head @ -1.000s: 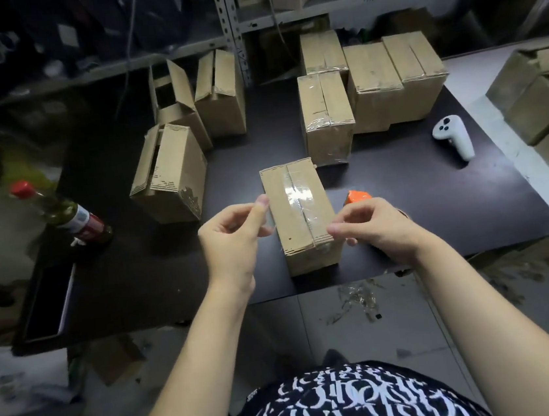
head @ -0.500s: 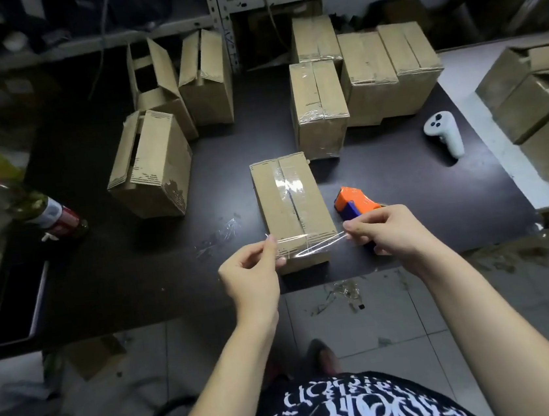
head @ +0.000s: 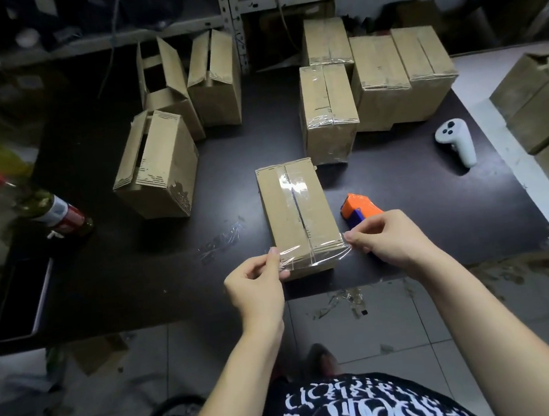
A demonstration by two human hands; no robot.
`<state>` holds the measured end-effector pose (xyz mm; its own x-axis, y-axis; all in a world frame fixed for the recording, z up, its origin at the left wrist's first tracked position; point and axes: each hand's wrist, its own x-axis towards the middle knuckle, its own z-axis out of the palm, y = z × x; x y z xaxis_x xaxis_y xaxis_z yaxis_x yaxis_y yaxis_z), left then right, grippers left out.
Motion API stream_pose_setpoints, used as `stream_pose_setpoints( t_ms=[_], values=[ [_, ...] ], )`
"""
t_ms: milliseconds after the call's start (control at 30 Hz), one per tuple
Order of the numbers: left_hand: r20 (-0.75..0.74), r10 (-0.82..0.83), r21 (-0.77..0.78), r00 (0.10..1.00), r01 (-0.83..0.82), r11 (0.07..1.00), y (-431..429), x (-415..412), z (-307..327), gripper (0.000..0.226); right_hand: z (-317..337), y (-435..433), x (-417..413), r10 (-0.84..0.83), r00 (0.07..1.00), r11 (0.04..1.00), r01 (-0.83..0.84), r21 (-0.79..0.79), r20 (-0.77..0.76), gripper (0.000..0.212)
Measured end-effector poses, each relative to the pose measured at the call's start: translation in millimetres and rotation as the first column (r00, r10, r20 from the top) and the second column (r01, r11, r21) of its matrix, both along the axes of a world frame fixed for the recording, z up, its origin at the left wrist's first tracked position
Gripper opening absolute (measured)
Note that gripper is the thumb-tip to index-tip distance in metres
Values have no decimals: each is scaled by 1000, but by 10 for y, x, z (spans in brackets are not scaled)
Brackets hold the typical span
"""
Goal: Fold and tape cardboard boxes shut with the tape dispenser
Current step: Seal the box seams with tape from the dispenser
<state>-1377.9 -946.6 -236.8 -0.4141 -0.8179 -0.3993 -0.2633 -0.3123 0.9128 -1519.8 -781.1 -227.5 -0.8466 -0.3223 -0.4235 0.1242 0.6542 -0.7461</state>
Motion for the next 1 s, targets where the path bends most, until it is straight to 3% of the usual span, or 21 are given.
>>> stream_pose_setpoints(
  t_ms=[167,333,600,733,800,867,1000],
  values=[
    [31,-1,11,1000,1,1000,17,6,-66,16,-30,11,-4,-14,993,997,23,-78,119,19],
    [19,8,132,1000,-10,991,25,38,-110,18,-61,16,11,1,957,988,43,-147,290,21],
    [197,-110,177,974,75,981,26,144,-327,23,-187,56,-12,-76,910,976,152,-158,408,23],
    [93,24,-14,995,-22,1000,-159,156,-310,23,-252,22,77,-142,890,933,267,-243,433,35],
    [25,-81,-215,996,84,973,-258,184,-288,32,-244,6,120,-192,911,876,327,-355,365,28],
    [-5,-258,-387,966,236,891,-274,215,-265,29,-244,14,137,-195,962,860,260,-438,190,22],
    [24,-416,-535,909,363,763,-251,242,-293,21,-242,45,166,-155,986,839,163,-519,59,22]
  ],
)
